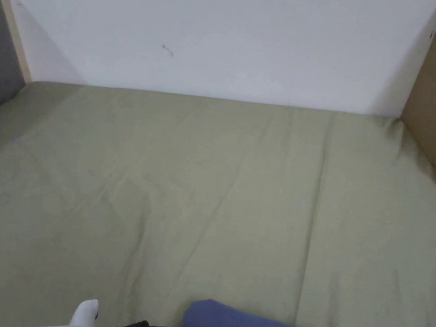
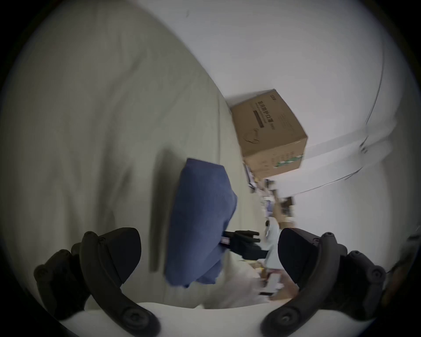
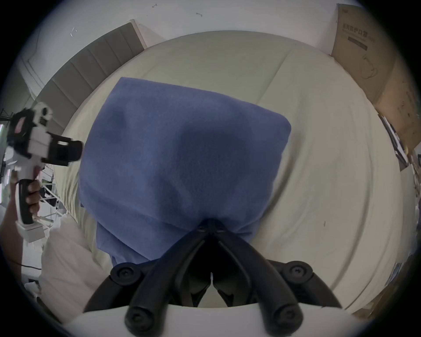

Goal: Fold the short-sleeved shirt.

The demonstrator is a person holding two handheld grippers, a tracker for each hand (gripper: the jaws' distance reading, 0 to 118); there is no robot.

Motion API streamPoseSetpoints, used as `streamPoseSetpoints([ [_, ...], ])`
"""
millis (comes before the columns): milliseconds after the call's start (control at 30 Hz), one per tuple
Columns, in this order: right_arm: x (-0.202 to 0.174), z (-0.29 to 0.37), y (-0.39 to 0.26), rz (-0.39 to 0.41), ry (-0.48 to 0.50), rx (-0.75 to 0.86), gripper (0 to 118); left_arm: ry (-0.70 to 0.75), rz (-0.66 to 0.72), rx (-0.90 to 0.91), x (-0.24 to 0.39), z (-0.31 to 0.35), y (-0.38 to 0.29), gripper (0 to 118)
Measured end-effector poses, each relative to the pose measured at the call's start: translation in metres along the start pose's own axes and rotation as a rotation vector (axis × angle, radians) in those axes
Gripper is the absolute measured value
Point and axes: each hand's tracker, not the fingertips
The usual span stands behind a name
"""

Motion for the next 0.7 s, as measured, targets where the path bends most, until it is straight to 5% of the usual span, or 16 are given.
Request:
streamPoseSetpoints([
  [100, -0.013, -0.003, -0.002, 0.063, -0.062, 0.013, 0, -0.083, 0.139, -0.102, -0.034, -0.034, 0.014, 118],
  [200, -0.018, -0.006, -0.007, 0.155, -0.084, 0.032, 0, -0.353, 0.165, -0.239, -0.036, -0.067, 0.025, 118],
  [367, -0.010, -0.006, -0.014, 0.125, -0.055, 0.068, 0, -0.170, 0.083, -0.326, -0.018, -0.109, 0.026, 118],
  [433, -0.004, -0.004, -0.018, 0.067, -0.013, 0.090, 0, -0.098, 0.047, -0.321, -0.011, -0.103, 0.022, 97],
  [467, 0.000, -0.003, -0.019, 0.039, 0.002, 0.101, 0, -0.032, 0.003, -0.311, -0.008, -0.097, 0.020, 49],
  [500, 0.002, -0.003, -0.020, 0.015, 0.013, 0.111, 0, 0.100, -0.074, -0.282, -0.007, -0.090, 0.018, 17],
  [533, 0.005, -0.002, -0.023, -0.011, 0.031, 0.122, 1, 0.244, -0.118, -0.245, -0.014, -0.089, 0.012, 17],
  [567, 0.007, -0.001, -0.025, -0.036, 0.091, 0.136, 1, 0.099, 0.002, -0.221, -0.025, -0.084, 0.007, 17],
  [600, 0.008, -0.001, -0.026, -0.054, 0.053, 0.135, 1, 0.016, 0.096, -0.183, -0.025, -0.081, 0.004, 17],
  [700, 0.008, 0.007, -0.021, -0.069, 0.059, 0.116, 1, 0.142, -0.049, -0.146, -0.002, -0.085, -0.005, 16],
])
